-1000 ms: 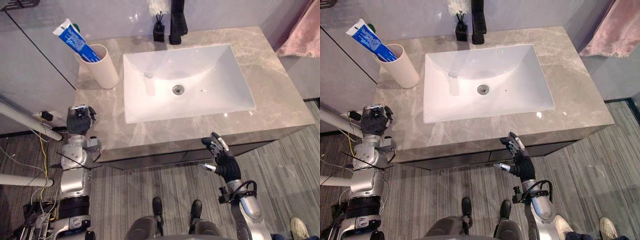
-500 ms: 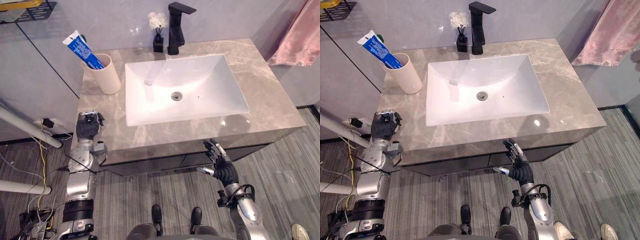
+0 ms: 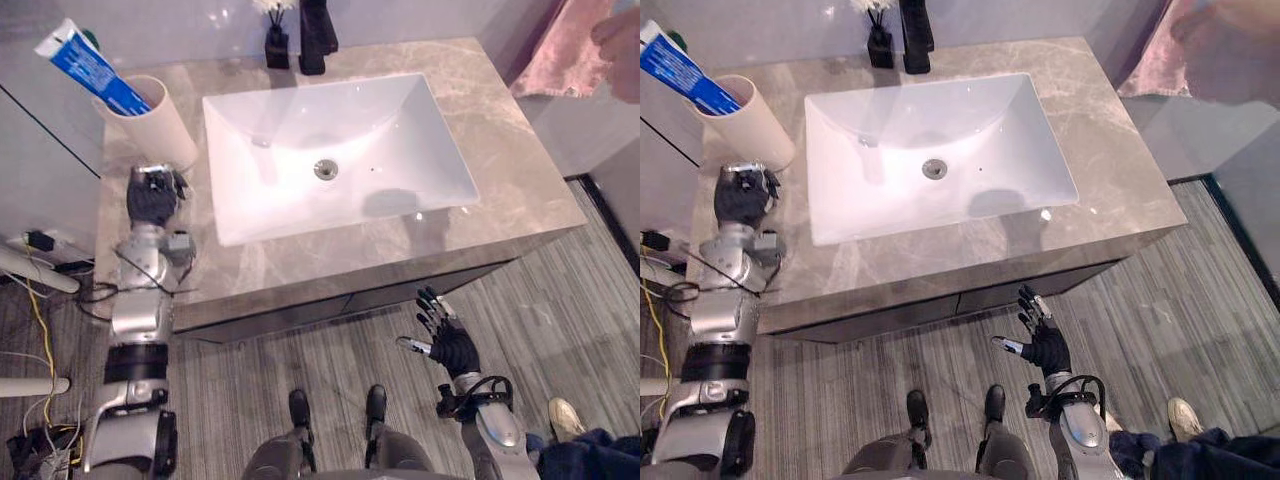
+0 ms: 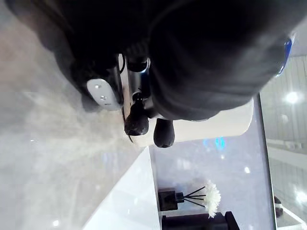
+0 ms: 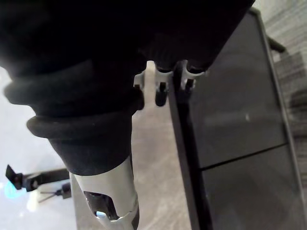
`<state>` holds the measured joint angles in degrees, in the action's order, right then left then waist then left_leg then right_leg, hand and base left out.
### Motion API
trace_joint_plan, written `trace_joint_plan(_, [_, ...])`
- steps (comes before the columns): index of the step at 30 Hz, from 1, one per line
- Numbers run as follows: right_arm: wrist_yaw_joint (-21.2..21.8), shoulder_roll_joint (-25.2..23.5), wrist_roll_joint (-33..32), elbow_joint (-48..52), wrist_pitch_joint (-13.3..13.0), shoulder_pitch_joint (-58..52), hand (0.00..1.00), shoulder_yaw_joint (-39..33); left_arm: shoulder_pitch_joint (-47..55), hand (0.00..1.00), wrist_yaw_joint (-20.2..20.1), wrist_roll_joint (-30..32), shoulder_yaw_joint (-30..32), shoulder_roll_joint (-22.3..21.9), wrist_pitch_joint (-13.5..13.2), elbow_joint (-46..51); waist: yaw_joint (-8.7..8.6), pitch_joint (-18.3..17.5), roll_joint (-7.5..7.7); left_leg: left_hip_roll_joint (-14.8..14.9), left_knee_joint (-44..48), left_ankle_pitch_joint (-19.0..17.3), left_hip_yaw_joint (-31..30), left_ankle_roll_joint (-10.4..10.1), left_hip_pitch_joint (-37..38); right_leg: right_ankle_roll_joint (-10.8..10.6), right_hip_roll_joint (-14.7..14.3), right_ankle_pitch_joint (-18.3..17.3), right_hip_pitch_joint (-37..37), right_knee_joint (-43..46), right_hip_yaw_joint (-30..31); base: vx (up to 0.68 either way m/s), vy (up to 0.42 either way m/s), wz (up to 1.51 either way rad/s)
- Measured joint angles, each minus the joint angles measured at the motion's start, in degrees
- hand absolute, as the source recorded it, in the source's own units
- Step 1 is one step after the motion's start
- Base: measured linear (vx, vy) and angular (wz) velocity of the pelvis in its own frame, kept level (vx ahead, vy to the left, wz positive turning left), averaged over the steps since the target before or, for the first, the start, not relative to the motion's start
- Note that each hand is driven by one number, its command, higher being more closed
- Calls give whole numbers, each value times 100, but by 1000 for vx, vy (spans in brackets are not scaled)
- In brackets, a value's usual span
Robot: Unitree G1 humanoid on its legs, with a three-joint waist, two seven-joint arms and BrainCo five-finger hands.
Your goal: Organize washtable
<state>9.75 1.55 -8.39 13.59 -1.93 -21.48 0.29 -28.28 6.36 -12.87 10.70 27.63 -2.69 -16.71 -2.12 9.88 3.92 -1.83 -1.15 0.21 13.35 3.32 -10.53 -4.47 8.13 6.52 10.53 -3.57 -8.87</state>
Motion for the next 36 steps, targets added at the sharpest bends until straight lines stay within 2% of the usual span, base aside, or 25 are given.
trace_joint_plan(6, [-108, 3, -1, 147, -51, -7, 0, -13, -900, 100, 13, -37, -306, 391, -9, -364, -23, 329, -7, 37, 178, -59, 131, 45, -295, 54, -17, 298, 245, -68, 123, -19, 21, -10])
trace_joint_plan(9, [-120, 4, -2, 147, -130, -25, 0, 14, -1450, 100, 17, -199, -592, 821, -5, -738, -24, 409, 17, 94, 273, -65, 146, 36, -503, 78, -61, 502, 384, -192, 186, 24, 4, -6])
trace_joint_plan(14, [-167, 8, -5, 148, -183, -44, 0, 22, -2141, 100, 22, -347, -896, 1459, -1, -1136, -40, 625, 121, 226, 632, -149, 161, 10, -814, 94, -144, 618, 558, -199, 297, 32, -16, -5])
trace_joint_plan(18, [-205, 8, -6, 149, -224, -49, 0, 17, -2437, 100, 9, -453, -999, 1663, -8, -1357, -54, 733, 154, 365, 1000, -310, 149, -15, -1002, 172, -231, 695, 589, -202, 314, 33, -21, -4])
trace_joint_plan(21, [-207, 11, -6, 161, -248, -55, 0, 14, -2657, 100, -18, -452, -1115, 1842, -12, -1512, -63, 771, 192, 401, 1156, -422, 153, -67, -1145, 134, -239, 723, 674, -204, 428, 0, -2, -5])
trace_joint_plan(25, [-198, 13, -8, 303, -295, -112, 0, 14, -2861, 100, -43, -455, -1121, 2070, -48, -1632, -87, 902, 192, 495, 1207, -425, 151, -63, -1243, 113, -325, 916, 765, -207, 450, -5, 11, -6])
trace_joint_plan(29, [-188, 19, -13, 360, -420, -160, 0, 9, -3007, 100, -135, -453, -1194, 2250, -48, -1780, -167, 904, 195, 502, 1221, -406, 111, -54, -1290, 108, -338, 925, 787, -211, 449, 41, 21, 2])
trace_joint_plan(36, [-92, 124, -79, 360, -431, -159, 0, 64, -3505, 100, -123, -501, -1507, 2265, -84, -2098, -188, 976, 245, 504, 1310, -395, 91, -28, -1335, 108, -333, 925, 788, -211, 454, 56, 35, 1])
